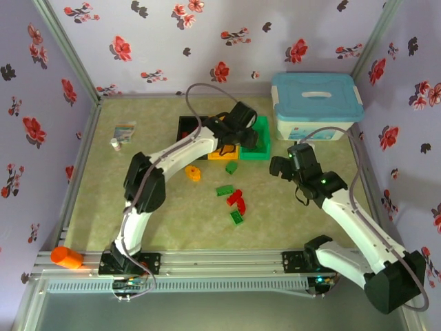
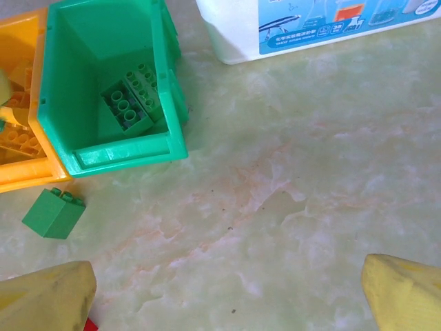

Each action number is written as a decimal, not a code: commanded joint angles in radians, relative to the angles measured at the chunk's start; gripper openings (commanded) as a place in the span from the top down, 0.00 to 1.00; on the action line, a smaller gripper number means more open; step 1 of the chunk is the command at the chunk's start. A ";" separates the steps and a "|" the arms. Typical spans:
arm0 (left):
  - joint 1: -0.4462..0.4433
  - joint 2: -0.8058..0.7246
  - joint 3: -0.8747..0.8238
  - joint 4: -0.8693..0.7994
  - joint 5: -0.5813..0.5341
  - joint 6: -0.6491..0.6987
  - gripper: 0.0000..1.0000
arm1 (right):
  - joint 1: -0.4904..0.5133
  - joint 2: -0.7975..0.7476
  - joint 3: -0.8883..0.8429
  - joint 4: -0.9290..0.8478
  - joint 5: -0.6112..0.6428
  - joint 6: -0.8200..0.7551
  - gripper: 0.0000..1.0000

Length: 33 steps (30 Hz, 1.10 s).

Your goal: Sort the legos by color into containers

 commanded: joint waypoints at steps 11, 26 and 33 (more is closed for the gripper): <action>0.038 0.134 0.339 -0.132 0.022 0.056 0.15 | -0.003 0.008 -0.023 -0.027 -0.133 -0.032 0.02; 0.018 -0.509 -0.626 0.301 -0.070 -0.015 0.14 | 0.471 0.189 -0.090 -0.032 -0.191 -0.010 0.06; 0.038 -0.666 -0.869 0.341 -0.101 -0.068 0.15 | 0.640 0.357 -0.118 0.080 -0.226 0.132 0.16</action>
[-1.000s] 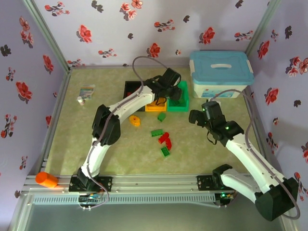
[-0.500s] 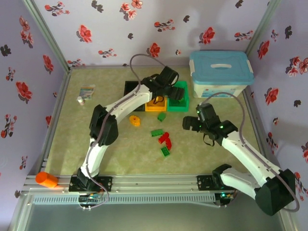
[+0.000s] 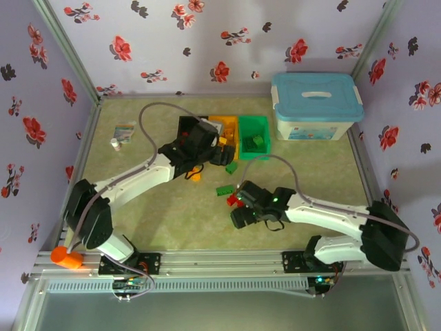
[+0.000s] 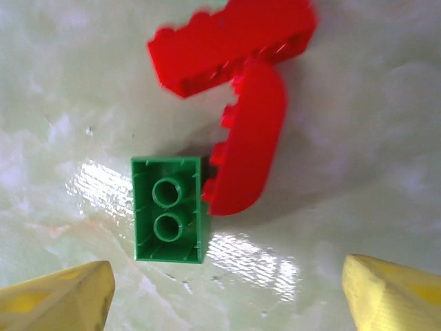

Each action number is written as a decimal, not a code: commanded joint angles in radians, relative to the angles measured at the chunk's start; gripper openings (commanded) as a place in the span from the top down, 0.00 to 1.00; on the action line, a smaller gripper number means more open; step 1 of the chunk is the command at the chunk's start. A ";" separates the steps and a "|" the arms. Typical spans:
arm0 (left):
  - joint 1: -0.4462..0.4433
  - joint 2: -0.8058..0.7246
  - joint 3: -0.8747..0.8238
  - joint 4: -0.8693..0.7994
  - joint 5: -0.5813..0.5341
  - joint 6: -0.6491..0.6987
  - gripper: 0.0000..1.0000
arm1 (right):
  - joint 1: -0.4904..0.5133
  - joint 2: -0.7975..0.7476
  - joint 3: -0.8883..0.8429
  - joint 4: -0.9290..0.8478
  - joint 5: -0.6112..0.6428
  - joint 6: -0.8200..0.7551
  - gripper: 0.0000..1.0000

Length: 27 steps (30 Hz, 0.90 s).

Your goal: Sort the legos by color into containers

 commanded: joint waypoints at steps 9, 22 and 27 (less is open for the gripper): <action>0.037 -0.172 -0.212 0.065 -0.051 -0.077 0.15 | 0.070 0.246 0.067 0.107 0.032 0.142 0.44; 0.070 -0.306 -0.341 0.060 -0.085 -0.097 0.16 | 0.090 0.218 0.282 -0.050 0.071 0.063 0.82; 0.069 -0.331 -0.377 0.043 -0.088 -0.114 0.16 | 0.042 0.205 0.429 -0.174 0.186 -0.049 0.81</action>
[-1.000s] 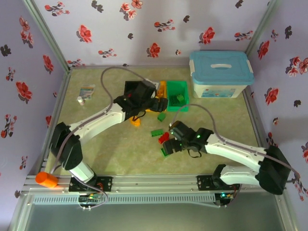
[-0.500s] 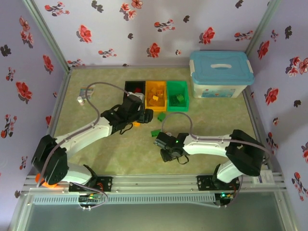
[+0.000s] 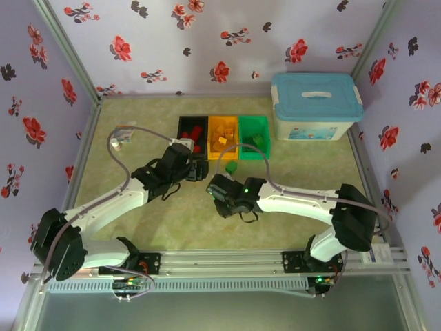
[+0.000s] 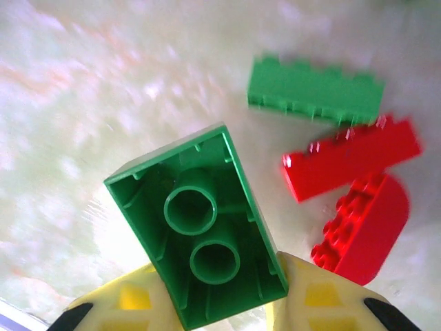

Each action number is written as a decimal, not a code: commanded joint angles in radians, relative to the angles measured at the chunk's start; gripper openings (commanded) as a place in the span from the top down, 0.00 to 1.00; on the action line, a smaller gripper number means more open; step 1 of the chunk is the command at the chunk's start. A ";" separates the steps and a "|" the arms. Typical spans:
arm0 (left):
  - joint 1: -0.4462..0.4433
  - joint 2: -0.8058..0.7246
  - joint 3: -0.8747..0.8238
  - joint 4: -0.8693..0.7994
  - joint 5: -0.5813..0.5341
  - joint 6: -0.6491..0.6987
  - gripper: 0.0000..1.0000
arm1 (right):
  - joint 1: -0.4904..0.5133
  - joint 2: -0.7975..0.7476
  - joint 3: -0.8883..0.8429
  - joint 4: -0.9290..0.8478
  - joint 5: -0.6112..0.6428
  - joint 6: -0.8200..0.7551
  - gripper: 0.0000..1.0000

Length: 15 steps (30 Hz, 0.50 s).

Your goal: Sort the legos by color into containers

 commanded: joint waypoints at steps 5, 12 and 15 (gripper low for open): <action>-0.001 -0.092 -0.087 -0.001 -0.031 -0.074 0.16 | -0.212 -0.038 0.160 -0.098 0.110 -0.187 0.80; -0.074 -0.097 -0.142 0.006 -0.028 -0.117 0.17 | -0.456 0.104 0.317 -0.086 0.043 -0.280 0.79; -0.110 -0.078 -0.160 0.030 -0.027 -0.133 0.17 | -0.545 0.191 0.392 -0.080 0.002 -0.307 0.79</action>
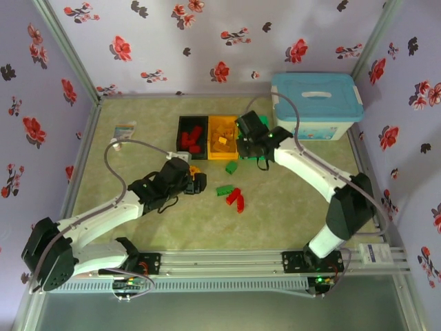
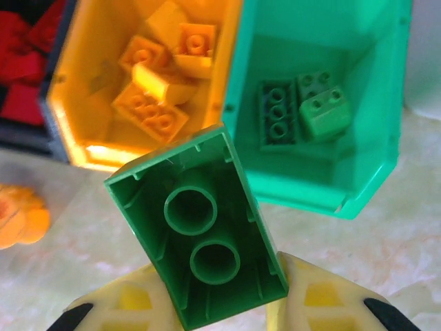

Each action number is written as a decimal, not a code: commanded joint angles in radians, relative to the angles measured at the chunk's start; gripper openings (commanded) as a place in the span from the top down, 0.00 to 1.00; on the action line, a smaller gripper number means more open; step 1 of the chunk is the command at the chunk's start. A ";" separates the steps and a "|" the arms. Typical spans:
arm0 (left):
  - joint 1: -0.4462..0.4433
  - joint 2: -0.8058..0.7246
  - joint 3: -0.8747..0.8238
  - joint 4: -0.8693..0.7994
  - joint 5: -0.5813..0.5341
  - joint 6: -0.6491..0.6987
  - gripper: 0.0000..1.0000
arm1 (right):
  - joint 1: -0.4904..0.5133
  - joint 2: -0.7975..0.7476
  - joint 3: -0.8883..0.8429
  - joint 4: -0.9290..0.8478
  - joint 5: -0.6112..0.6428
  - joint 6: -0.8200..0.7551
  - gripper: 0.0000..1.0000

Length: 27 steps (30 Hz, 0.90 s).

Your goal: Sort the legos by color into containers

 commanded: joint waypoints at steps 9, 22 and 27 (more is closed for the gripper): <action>-0.081 0.121 0.009 0.059 0.000 -0.039 0.16 | -0.142 0.233 0.293 -0.092 -0.024 -0.094 0.09; -0.079 0.407 0.113 0.167 0.149 0.008 0.23 | -0.114 -0.157 -0.131 0.106 -0.078 0.008 0.06; -0.070 0.488 0.156 0.192 0.187 0.016 0.25 | -0.116 -0.235 -0.248 0.133 -0.074 0.025 0.05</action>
